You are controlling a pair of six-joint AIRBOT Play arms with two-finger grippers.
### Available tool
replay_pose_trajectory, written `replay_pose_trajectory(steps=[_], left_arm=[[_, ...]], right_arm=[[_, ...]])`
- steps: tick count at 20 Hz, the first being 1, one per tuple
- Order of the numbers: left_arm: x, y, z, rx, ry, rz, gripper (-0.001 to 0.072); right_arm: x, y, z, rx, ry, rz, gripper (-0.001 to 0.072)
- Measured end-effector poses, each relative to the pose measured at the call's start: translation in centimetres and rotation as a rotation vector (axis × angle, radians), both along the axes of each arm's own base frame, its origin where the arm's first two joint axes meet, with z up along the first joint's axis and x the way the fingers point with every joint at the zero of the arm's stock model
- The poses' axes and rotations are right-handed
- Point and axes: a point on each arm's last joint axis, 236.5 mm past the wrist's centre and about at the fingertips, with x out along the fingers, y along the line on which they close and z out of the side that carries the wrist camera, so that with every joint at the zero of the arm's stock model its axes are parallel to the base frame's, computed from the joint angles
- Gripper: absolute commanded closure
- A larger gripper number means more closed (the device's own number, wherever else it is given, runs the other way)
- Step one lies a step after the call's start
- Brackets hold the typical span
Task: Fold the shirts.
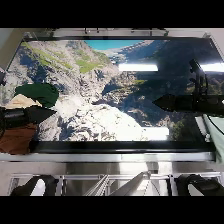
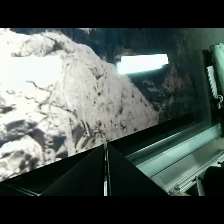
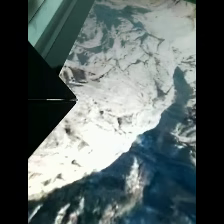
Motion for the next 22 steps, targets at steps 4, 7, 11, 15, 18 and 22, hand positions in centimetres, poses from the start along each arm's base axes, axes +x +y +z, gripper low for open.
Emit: replay_pose_trajectory(steps=[4,7,11,15,18,22], left_arm=[[0.0,0.0,0.0,0.000,0.000,0.000,0.0691],[0.0,0.0,0.0,0.000,0.000,0.000,0.0691],[0.0,0.0,0.0,0.001,-0.002,-0.002,0.0691],[0.1,0.0,0.0,0.001,-0.003,0.000,0.0692],[1.3,0.5,0.6,0.000,-0.043,0.044,0.0696],[5.7,5.1,2.6,0.136,-0.122,0.146,0.0159]], right_arm=[[0.0,0.0,0.0,0.000,0.000,0.000,0.0689],[0.0,0.0,0.0,0.000,0.000,0.000,0.0689],[0.0,0.0,0.0,0.000,0.000,0.000,0.0689],[0.0,0.0,0.0,0.000,-0.001,-0.001,0.0689],[0.5,-0.2,0.2,0.001,-0.016,-0.015,0.0689],[1.0,-0.2,0.5,0.008,-0.032,-0.032,0.0689]])
